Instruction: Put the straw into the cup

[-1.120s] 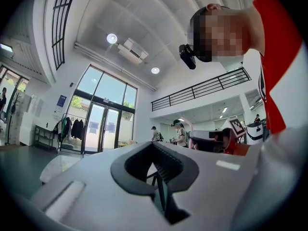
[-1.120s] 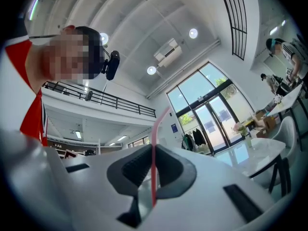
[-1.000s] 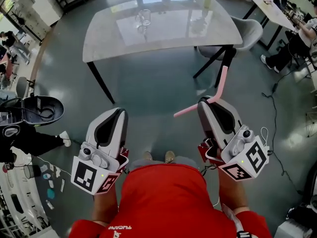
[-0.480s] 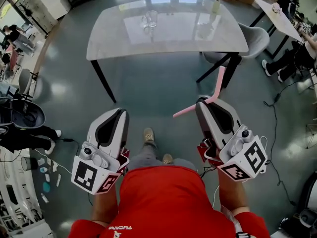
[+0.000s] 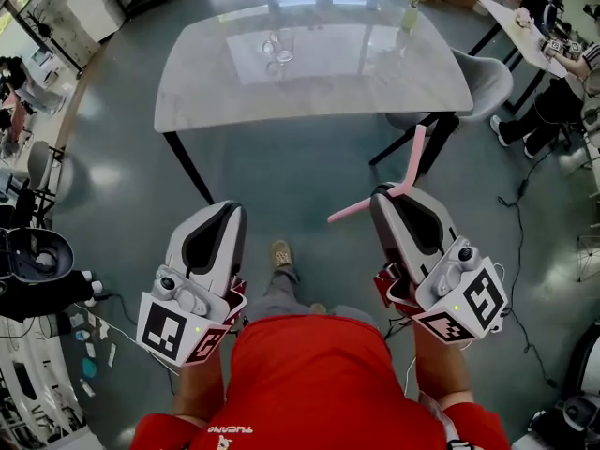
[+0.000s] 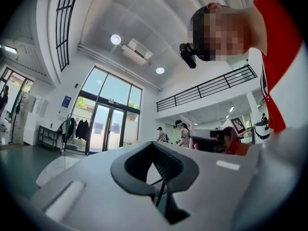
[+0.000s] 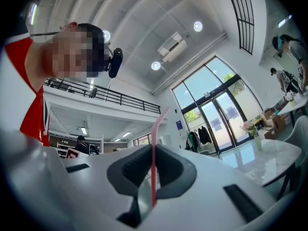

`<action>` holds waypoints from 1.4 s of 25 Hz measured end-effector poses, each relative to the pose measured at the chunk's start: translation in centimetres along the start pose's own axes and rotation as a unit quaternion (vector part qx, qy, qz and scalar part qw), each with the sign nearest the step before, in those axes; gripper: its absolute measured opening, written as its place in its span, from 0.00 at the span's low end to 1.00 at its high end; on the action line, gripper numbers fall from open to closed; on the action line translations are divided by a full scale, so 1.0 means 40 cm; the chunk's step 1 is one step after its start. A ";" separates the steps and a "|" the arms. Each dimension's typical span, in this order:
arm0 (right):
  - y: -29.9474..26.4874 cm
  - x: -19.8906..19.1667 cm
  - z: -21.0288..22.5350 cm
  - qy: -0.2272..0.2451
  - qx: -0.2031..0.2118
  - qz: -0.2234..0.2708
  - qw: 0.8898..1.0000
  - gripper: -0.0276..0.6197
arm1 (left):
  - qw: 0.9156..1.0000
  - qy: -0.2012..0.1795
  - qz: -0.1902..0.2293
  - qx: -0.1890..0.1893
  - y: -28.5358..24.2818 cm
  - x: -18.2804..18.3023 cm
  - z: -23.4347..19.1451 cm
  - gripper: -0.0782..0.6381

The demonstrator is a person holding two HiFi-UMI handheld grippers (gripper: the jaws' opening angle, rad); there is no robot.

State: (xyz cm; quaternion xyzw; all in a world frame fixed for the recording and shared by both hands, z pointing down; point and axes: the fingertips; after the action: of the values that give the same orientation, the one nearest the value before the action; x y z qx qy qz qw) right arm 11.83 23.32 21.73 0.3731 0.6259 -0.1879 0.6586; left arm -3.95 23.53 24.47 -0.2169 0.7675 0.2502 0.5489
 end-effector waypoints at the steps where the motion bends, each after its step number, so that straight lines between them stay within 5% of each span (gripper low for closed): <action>1: -0.017 -0.004 0.011 0.001 -0.001 -0.001 1.000 0.07 | 1.000 0.000 0.000 -0.001 -0.014 0.004 -0.017 0.12; 23: -0.457 -0.120 0.222 0.008 -0.038 -0.025 0.999 0.07 | 0.999 0.006 -0.011 -0.034 -0.277 0.112 -0.458 0.12; 35: -0.581 -0.172 0.267 0.012 -0.051 -0.052 0.997 0.07 | 0.999 0.022 -0.012 -0.039 -0.325 0.131 -0.597 0.12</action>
State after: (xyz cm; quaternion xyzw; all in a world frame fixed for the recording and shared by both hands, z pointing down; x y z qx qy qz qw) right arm 1.54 -1.07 21.74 0.3083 0.6609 -0.1849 0.6588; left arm -15.17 -1.77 24.10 -0.2529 0.7667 0.2683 0.5256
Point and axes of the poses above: the fingertips, and each gripper's own axes: y backward along the fingers, z to its right, x out of its top, and after that the axes turned 15 degrees about y, right-handed
